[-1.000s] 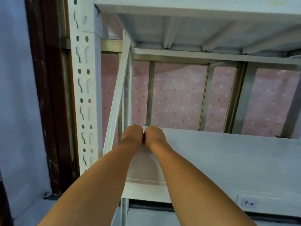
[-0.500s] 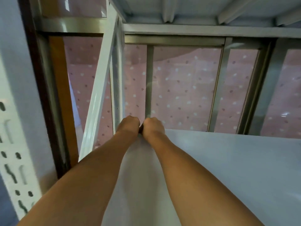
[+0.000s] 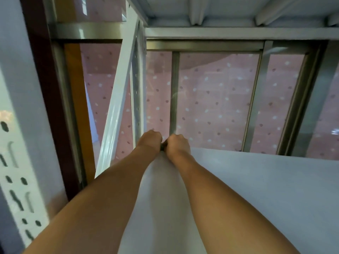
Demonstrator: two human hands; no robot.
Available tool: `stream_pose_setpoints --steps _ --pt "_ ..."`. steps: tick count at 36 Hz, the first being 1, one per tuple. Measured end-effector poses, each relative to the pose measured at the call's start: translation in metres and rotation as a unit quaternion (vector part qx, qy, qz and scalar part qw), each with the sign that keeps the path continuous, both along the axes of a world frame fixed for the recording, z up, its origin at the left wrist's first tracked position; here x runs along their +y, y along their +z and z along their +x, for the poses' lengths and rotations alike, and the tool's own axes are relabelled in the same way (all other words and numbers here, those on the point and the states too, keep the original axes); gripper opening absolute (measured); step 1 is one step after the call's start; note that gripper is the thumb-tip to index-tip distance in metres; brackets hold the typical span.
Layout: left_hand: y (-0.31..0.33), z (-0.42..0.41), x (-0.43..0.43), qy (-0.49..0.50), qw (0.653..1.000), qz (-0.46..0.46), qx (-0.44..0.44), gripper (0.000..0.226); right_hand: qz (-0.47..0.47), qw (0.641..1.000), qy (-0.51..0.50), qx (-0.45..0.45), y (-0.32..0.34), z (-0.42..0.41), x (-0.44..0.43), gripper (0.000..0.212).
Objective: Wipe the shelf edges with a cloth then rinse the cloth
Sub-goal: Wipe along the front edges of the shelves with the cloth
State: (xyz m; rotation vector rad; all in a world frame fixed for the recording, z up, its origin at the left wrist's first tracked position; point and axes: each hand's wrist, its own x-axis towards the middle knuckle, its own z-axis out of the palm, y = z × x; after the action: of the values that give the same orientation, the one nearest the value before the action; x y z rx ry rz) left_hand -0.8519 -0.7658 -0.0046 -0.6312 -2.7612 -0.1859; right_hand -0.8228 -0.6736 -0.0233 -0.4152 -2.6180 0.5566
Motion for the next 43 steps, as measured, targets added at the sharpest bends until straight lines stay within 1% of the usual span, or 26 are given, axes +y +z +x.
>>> stream_pose_setpoints --steps 6,12,20,23,26,31,37,43 --pt "0.006 0.016 -0.016 0.032 0.999 -0.016 -0.019 0.007 0.005 1.0 0.019 -0.005 0.006 0.016 -0.015 0.024" --pt "0.004 0.048 -0.03 0.03 0.999 -0.035 -0.008 0.01 0.015 0.999 0.03 -0.003 0.004 0.048 -0.031 0.022" --pt "-0.002 0.102 -0.06 0.014 1.0 -0.017 -0.001 0.016 -0.007 0.999 0.037 -0.02 0.004 0.1 -0.052 0.022" --pt "0.0 0.123 -0.075 0.007 0.999 -0.033 0.005 0.017 -0.003 0.999 0.042 -0.024 0.004 0.121 -0.068 0.022" --pt "0.003 0.146 -0.085 0.018 0.999 -0.049 -0.015 0.014 0.003 0.999 0.036 -0.024 0.003 0.145 -0.082 0.019" --pt "0.005 0.183 -0.1 0.02 0.997 -0.061 -0.043 0.017 0.015 0.999 0.035 -0.03 -0.001 0.182 -0.096 0.017" --pt "0.002 0.215 -0.123 0.009 0.998 -0.058 -0.024 0.022 0.017 0.999 0.047 -0.02 -0.003 0.217 -0.113 0.022" --pt "0.005 0.25 -0.139 0.007 0.999 -0.048 -0.005 0.019 0.023 0.998 0.055 -0.018 0.0 0.246 -0.125 0.025"
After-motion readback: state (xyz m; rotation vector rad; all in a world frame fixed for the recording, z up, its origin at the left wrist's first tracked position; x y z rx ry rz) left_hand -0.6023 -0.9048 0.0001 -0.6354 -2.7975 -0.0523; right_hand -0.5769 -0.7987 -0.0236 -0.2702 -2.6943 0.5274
